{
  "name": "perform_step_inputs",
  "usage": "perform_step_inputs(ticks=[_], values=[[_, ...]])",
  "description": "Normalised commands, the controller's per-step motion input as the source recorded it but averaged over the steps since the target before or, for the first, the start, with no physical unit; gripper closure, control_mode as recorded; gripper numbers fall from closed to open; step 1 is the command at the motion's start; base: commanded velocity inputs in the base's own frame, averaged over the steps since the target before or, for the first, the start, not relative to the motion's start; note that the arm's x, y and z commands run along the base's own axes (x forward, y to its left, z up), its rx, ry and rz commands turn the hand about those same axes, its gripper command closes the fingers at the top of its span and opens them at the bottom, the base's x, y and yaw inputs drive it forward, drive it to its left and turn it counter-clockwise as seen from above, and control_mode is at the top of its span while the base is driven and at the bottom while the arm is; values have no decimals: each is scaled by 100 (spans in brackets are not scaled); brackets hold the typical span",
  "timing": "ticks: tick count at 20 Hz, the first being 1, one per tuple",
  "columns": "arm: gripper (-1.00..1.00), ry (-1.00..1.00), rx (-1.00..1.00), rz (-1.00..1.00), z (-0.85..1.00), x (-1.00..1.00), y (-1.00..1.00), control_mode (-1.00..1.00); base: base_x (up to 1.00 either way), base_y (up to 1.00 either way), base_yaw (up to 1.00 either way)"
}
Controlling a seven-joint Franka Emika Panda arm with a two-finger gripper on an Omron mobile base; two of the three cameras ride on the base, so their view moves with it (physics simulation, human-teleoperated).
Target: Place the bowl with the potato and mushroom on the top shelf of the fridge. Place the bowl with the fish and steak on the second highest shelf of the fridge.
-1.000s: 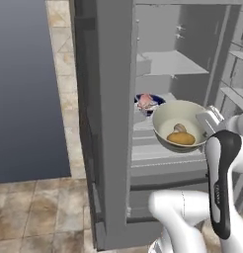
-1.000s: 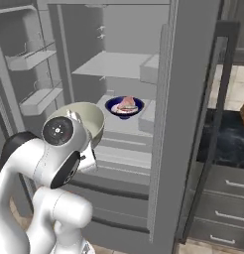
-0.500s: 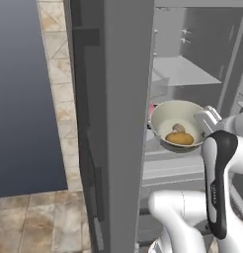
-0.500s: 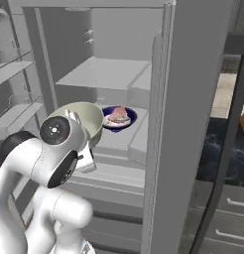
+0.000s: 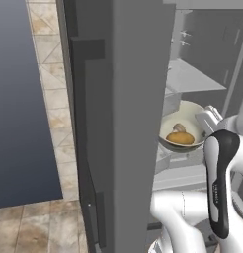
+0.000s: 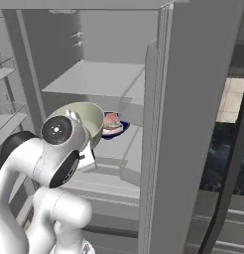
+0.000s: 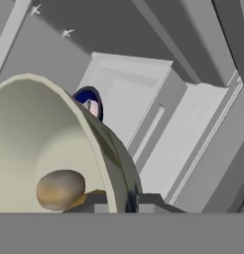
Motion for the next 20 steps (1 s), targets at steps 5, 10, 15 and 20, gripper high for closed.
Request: perform_step_inputs(ticks=[5,10,15,20], values=[[100,-11,4,-7,52,-1,0,-100,1,0,-5],[100,-29,10,-5,100,0,0,-100,0,0,0],[100,-12,4,-16,100,54,23,-100,0,0,0],[100,20,0,-10,69,99,23,-100,0,0,0]])
